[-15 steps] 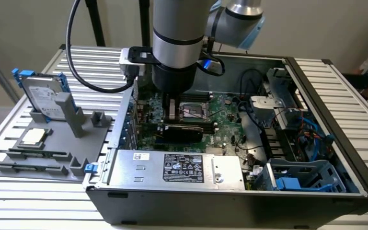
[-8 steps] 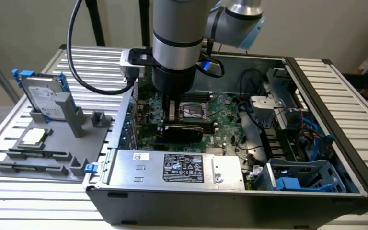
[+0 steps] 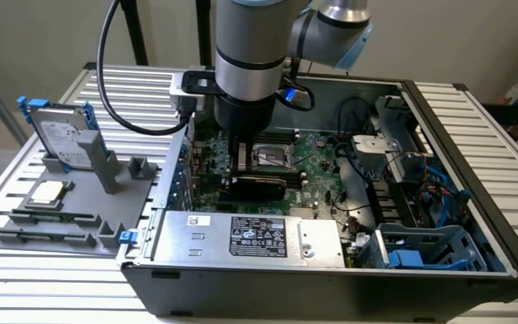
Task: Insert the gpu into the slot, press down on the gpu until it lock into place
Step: 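Press down on the gpu until it lock into place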
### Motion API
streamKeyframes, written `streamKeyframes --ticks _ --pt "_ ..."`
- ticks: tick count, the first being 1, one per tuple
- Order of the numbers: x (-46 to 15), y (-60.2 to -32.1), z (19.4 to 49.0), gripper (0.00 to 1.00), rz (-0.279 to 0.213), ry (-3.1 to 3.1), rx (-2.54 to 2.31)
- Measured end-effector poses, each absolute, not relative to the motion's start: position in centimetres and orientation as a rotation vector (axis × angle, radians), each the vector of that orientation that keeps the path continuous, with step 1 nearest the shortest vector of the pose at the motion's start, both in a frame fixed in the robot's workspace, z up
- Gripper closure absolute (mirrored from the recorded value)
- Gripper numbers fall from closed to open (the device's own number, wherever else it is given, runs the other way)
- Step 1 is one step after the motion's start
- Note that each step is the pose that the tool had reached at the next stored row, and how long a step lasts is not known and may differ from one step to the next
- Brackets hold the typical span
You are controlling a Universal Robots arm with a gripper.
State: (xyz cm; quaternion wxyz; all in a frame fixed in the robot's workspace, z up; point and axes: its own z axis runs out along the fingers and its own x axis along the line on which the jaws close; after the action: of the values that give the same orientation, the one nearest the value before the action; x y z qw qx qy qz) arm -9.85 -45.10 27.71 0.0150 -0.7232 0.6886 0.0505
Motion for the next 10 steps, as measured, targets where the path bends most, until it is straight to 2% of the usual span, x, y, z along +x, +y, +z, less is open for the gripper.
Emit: streamKeyframes --ticks 10 --pt "-9.85 -44.98 27.07 0.89 0.156 2.144 -2.252"
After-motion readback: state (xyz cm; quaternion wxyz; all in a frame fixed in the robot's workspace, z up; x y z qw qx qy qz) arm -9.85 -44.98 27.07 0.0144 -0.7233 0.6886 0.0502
